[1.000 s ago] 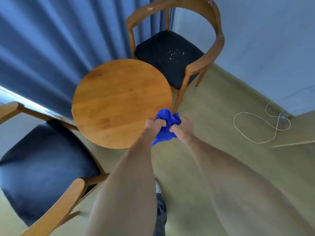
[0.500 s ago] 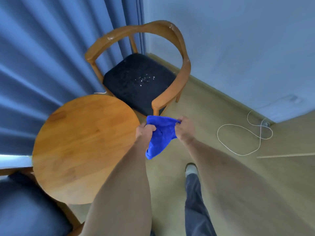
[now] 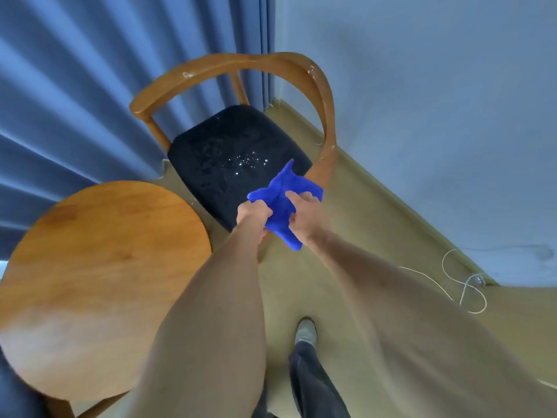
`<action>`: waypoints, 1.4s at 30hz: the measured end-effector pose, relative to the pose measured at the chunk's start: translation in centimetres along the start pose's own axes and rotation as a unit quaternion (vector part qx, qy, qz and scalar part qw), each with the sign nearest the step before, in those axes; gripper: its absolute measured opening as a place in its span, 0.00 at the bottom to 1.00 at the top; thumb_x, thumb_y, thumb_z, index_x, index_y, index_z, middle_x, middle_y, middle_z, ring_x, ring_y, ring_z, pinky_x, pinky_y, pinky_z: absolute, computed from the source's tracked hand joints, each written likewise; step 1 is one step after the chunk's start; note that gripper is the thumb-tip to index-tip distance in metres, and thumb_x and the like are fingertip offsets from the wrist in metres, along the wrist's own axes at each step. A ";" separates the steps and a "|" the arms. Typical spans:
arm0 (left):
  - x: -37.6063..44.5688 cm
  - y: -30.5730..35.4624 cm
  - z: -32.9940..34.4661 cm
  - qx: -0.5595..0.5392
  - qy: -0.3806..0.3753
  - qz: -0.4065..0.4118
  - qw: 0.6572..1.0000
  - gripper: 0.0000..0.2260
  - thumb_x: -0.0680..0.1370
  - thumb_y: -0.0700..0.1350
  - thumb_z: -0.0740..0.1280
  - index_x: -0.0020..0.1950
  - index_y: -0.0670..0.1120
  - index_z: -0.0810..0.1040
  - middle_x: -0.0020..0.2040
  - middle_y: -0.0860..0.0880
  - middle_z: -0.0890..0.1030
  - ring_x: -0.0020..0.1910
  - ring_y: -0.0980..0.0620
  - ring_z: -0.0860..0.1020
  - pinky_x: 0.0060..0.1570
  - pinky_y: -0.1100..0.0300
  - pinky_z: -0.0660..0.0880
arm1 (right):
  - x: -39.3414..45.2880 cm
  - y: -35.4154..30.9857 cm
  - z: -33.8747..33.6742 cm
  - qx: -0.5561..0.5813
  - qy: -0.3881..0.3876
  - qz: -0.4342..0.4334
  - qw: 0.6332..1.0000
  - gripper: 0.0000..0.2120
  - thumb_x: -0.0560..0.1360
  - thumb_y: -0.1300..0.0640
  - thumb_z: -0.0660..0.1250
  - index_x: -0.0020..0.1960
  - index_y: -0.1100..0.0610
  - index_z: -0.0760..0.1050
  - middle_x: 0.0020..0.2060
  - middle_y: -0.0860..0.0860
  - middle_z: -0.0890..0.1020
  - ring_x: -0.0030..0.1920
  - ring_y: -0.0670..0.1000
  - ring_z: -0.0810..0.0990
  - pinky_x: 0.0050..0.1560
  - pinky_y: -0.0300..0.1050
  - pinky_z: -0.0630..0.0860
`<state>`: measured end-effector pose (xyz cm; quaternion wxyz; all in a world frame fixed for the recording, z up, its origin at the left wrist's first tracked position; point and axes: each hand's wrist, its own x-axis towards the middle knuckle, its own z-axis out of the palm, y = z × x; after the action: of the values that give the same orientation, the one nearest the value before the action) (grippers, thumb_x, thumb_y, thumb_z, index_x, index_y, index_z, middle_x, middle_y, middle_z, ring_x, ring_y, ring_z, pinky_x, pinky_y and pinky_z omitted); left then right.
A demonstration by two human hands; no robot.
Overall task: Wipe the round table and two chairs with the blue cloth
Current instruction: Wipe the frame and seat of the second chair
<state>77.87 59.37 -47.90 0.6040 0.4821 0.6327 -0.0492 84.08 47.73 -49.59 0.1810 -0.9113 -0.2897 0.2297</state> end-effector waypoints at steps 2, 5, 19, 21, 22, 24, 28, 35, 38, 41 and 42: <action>1.7 -1.0 -0.4 0.109 0.052 0.028 0.992 0.06 0.73 0.38 0.61 0.43 0.48 0.74 0.43 0.47 0.78 0.41 0.44 0.77 0.39 0.56 0.74 | 1.2 0.4 1.4 -0.044 -0.028 -0.028 0.998 0.27 0.74 0.63 0.62 0.73 0.52 0.67 0.58 0.55 0.72 0.57 0.58 0.72 0.53 0.51 0.73; 3.6 -2.7 -1.4 0.228 0.097 0.103 0.963 0.05 0.71 0.39 0.62 0.37 0.48 0.70 0.38 0.49 0.75 0.39 0.45 0.75 0.35 0.59 0.69 | 2.5 0.8 3.1 -0.125 -0.057 -0.071 0.988 0.32 0.72 0.58 0.67 0.75 0.49 0.64 0.66 0.55 0.68 0.63 0.57 0.68 0.51 0.49 0.68; 8.9 -5.7 -2.8 0.069 0.193 -0.052 0.977 0.19 0.82 0.52 0.55 0.64 0.43 0.76 0.63 0.41 0.78 0.58 0.40 0.77 0.58 0.52 0.70 | 3.6 -1.4 8.7 -0.172 0.010 -0.147 0.974 0.23 0.84 0.47 0.49 0.76 0.53 0.62 0.76 0.58 0.62 0.77 0.58 0.56 0.74 0.60 0.54; 9.6 -5.8 -2.5 0.055 0.166 -0.045 0.984 0.14 0.81 0.51 0.57 0.56 0.46 0.78 0.60 0.42 0.80 0.51 0.41 0.76 0.53 0.55 0.70 | 4.1 -1.5 9.2 -0.175 0.040 -0.150 0.972 0.21 0.83 0.47 0.50 0.72 0.53 0.68 0.72 0.57 0.68 0.75 0.59 0.62 0.73 0.60 0.57; 10.0 -5.7 -2.1 0.047 0.155 -0.034 0.986 0.12 0.81 0.50 0.57 0.50 0.47 0.78 0.58 0.42 0.81 0.49 0.42 0.76 0.51 0.56 0.70 | 4.3 -1.4 9.3 -0.173 0.056 -0.151 0.972 0.21 0.82 0.47 0.51 0.69 0.53 0.71 0.70 0.57 0.71 0.73 0.59 0.64 0.72 0.60 0.58; 10.5 -5.2 -1.3 0.054 0.150 -0.019 0.987 0.13 0.81 0.52 0.58 0.47 0.48 0.78 0.55 0.43 0.82 0.49 0.41 0.77 0.52 0.55 0.72 | 4.9 -0.9 9.4 -0.163 0.092 -0.144 0.972 0.20 0.81 0.47 0.53 0.65 0.54 0.75 0.66 0.57 0.75 0.72 0.59 0.67 0.72 0.59 0.59; 10.7 -3.7 -0.5 0.136 0.205 -0.050 0.968 0.17 0.80 0.51 0.56 0.58 0.44 0.80 0.58 0.42 0.81 0.55 0.40 0.78 0.50 0.55 0.69 | 6.3 -0.3 8.9 -0.120 0.156 -0.104 0.975 0.19 0.77 0.47 0.60 0.60 0.56 0.79 0.69 0.61 0.74 0.72 0.61 0.67 0.73 0.60 0.59; 9.7 -0.1 2.2 0.221 0.194 -0.006 0.956 0.16 0.81 0.50 0.56 0.56 0.44 0.78 0.56 0.43 0.80 0.54 0.41 0.78 0.49 0.56 0.68 | 10.5 3.5 5.2 -0.120 0.170 0.044 0.977 0.33 0.75 0.38 0.57 0.74 0.55 0.67 0.77 0.61 0.58 0.78 0.60 0.54 0.75 0.61 0.52; 10.0 -0.1 4.3 0.285 0.219 0.009 0.933 0.15 0.81 0.51 0.54 0.50 0.46 0.78 0.51 0.44 0.82 0.49 0.43 0.79 0.56 0.51 0.71 | 12.5 5.8 3.6 -0.101 0.210 0.153 0.960 0.44 0.71 0.29 0.57 0.78 0.55 0.59 0.77 0.64 0.58 0.77 0.62 0.55 0.73 0.62 0.54; 10.6 -1.3 5.1 0.307 0.284 0.033 0.908 0.16 0.80 0.51 0.54 0.49 0.45 0.78 0.48 0.42 0.82 0.48 0.43 0.78 0.56 0.48 0.67 | 13.6 5.9 3.7 -0.051 0.201 0.255 0.944 0.50 0.68 0.25 0.56 0.79 0.55 0.53 0.75 0.65 0.62 0.74 0.63 0.63 0.69 0.62 0.61; 10.7 -1.6 5.3 0.303 0.304 0.042 0.902 0.16 0.79 0.51 0.53 0.49 0.45 0.78 0.47 0.42 0.82 0.48 0.42 0.78 0.55 0.47 0.66 | 13.9 5.8 4.0 -0.029 0.194 0.267 0.943 0.50 0.68 0.26 0.57 0.79 0.55 0.51 0.74 0.65 0.63 0.72 0.63 0.65 0.67 0.61 0.64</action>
<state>82.69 60.97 -58.87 0.2092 0.6596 0.7191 -0.0640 94.68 52.55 -59.91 0.1389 -0.9871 -0.0012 0.0799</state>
